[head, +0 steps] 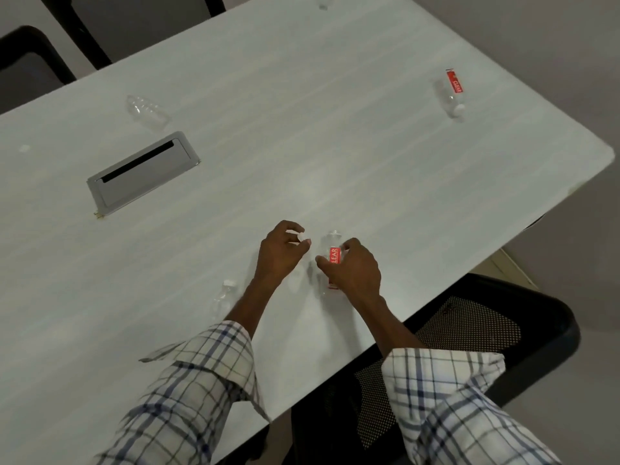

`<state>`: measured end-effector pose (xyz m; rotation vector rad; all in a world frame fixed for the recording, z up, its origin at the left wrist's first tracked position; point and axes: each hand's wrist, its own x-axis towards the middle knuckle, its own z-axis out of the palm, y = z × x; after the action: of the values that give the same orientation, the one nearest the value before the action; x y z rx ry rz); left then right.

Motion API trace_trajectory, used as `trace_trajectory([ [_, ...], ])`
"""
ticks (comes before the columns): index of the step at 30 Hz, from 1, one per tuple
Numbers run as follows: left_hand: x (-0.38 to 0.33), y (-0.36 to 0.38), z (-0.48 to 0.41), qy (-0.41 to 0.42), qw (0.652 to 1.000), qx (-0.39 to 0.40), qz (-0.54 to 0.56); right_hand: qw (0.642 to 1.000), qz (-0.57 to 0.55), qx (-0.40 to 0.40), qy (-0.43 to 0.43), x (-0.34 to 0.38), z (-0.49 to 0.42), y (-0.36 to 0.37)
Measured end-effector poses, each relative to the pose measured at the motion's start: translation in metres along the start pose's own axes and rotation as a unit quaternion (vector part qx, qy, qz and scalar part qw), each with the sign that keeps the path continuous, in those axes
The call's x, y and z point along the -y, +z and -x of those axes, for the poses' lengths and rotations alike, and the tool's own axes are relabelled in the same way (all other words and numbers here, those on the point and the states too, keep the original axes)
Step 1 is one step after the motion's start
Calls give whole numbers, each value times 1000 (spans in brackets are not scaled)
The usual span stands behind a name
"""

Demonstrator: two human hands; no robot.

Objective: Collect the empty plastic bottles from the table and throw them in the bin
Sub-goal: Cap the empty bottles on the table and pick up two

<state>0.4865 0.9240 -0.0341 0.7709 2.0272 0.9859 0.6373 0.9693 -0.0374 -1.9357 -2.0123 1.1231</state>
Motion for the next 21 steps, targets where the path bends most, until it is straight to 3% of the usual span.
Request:
trace_trajectory([
  [4,-2,-14,2,-49,984,-17,170,994,-39,38,-97,-3,6,-2],
  [11,10,-17,2,-105,979,-9,176,992,-35,55,-109,3,4,7],
  [15,20,-16,2,-74,995,3,60,995,-30,45,-86,-3,4,8],
  [21,31,-9,2,47,990,-81,-109,993,-17,54,-100,-9,1,8],
])
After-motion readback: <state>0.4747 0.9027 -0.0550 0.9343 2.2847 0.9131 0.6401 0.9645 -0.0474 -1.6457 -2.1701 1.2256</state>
